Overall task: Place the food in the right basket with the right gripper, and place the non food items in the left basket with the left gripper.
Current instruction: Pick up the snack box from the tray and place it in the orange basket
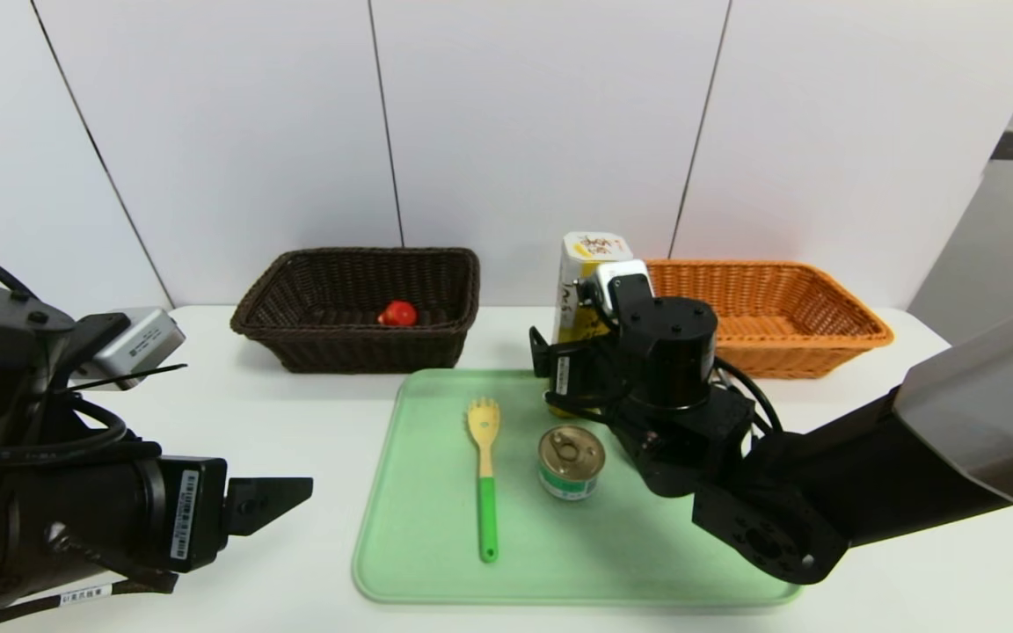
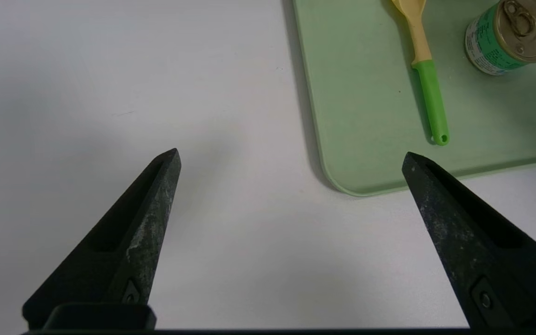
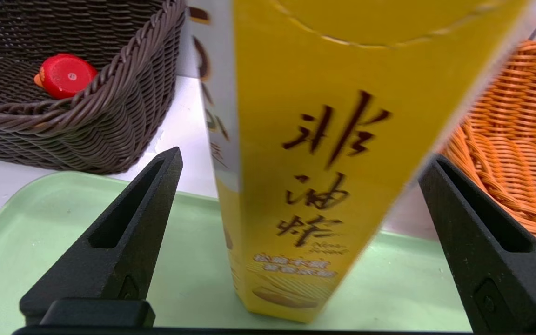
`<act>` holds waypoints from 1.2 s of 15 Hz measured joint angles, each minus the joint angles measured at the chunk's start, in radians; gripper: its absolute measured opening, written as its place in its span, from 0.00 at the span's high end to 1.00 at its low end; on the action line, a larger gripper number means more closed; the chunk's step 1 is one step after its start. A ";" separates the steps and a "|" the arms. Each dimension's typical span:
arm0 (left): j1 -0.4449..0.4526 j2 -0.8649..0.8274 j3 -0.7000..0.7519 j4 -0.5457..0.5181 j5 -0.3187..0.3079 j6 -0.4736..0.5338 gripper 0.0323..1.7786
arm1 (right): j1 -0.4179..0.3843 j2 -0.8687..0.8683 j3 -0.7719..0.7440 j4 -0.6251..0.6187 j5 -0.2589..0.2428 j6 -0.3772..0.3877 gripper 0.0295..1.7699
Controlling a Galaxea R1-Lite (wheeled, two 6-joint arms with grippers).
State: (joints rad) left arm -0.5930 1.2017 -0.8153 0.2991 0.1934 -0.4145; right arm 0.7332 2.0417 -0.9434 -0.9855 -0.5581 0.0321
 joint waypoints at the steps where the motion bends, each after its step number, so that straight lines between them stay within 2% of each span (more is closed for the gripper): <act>1: 0.000 0.001 0.000 0.000 0.000 0.000 0.05 | -0.005 0.008 -0.012 0.000 0.000 -0.001 0.04; 18: 0.000 0.013 0.009 0.000 0.002 -0.006 0.05 | -0.020 0.064 -0.093 -0.002 0.009 0.007 0.03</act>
State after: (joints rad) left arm -0.5930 1.2143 -0.8066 0.2991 0.1951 -0.4204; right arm 0.7128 2.1055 -1.0366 -0.9874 -0.5489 0.0389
